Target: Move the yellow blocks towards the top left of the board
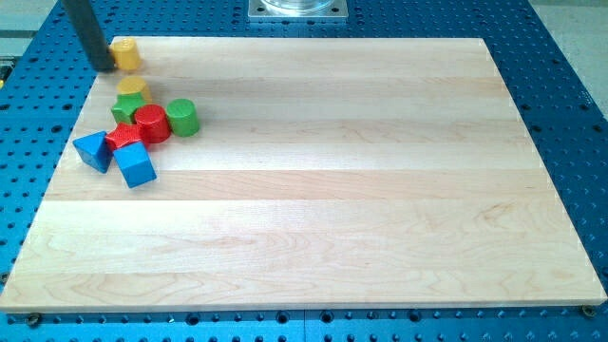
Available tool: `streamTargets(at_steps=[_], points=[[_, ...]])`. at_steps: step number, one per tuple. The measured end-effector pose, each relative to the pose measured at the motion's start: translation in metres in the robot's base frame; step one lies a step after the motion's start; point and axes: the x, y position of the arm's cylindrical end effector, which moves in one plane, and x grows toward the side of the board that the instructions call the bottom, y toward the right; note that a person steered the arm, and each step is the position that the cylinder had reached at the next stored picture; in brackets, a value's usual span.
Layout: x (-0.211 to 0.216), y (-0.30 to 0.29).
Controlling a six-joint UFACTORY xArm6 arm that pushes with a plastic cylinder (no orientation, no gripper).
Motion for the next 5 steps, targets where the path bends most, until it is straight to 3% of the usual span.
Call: streamTargets(at_steps=[1, 3, 4, 5], points=[[0.017, 0.038], [0.075, -0.019], [0.135, 0.029], [0.130, 0.086]])
